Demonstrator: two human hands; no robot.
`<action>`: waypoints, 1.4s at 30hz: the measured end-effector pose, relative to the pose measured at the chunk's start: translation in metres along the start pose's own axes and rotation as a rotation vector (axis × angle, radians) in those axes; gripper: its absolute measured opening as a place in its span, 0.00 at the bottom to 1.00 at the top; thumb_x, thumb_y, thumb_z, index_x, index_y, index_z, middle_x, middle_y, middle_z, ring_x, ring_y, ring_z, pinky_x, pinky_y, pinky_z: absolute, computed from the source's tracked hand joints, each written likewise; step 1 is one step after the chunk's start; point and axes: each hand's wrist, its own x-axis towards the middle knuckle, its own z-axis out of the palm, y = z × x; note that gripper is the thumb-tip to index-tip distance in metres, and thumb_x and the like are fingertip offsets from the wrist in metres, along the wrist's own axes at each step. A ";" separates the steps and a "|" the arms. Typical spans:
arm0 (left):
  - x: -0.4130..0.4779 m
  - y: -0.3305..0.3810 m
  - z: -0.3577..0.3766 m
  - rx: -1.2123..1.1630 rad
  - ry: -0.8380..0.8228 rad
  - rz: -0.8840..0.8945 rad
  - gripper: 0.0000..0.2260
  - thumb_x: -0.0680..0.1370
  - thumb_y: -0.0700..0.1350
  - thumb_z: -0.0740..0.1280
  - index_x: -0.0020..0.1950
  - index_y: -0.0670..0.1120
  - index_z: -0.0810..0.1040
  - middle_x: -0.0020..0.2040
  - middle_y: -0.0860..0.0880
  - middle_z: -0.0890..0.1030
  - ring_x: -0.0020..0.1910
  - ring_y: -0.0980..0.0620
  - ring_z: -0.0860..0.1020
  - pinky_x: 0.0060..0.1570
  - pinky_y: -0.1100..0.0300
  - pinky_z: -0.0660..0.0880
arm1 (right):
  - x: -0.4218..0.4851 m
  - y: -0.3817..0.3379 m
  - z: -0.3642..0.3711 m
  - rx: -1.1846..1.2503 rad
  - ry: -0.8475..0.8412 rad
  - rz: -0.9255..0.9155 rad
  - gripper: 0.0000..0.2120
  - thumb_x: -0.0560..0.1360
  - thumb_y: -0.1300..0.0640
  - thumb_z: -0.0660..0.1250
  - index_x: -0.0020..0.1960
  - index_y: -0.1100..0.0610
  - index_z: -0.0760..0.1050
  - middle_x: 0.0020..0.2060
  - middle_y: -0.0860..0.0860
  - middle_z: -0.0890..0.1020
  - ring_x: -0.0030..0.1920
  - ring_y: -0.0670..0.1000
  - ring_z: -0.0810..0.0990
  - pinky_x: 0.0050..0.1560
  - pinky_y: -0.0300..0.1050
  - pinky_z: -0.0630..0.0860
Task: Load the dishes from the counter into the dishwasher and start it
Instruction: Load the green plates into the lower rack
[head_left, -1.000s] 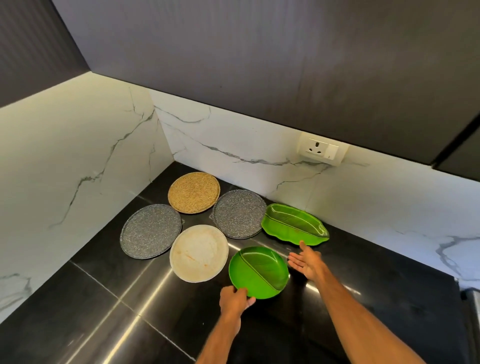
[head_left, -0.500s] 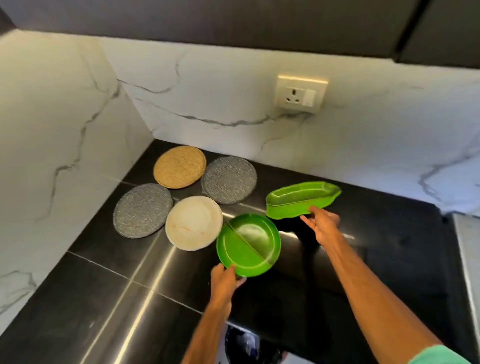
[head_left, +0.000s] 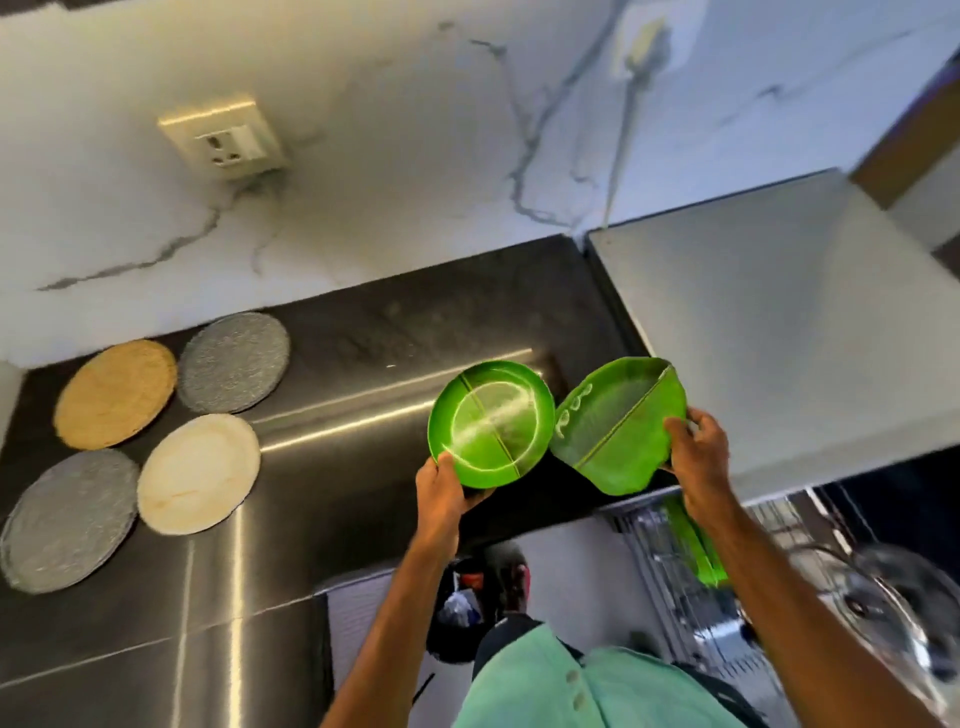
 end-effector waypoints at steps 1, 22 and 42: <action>-0.011 -0.008 0.017 0.016 -0.018 -0.007 0.11 0.85 0.42 0.55 0.56 0.41 0.77 0.51 0.41 0.81 0.48 0.47 0.81 0.36 0.53 0.83 | -0.001 0.005 -0.025 -0.025 0.025 -0.008 0.26 0.67 0.48 0.67 0.62 0.60 0.78 0.52 0.61 0.83 0.50 0.61 0.83 0.46 0.60 0.82; -0.151 -0.302 0.259 0.457 -0.341 -0.278 0.09 0.85 0.39 0.57 0.57 0.38 0.76 0.43 0.40 0.81 0.32 0.47 0.83 0.28 0.57 0.81 | 0.064 0.293 -0.357 0.203 0.357 0.426 0.22 0.72 0.60 0.66 0.66 0.61 0.73 0.57 0.65 0.80 0.44 0.62 0.85 0.28 0.45 0.82; 0.043 -0.446 0.399 0.142 -0.369 -0.504 0.15 0.81 0.30 0.57 0.67 0.32 0.70 0.53 0.31 0.83 0.50 0.35 0.85 0.50 0.49 0.83 | 0.212 0.500 -0.188 0.872 0.141 0.937 0.12 0.81 0.68 0.57 0.61 0.72 0.73 0.55 0.66 0.82 0.36 0.55 0.87 0.27 0.39 0.81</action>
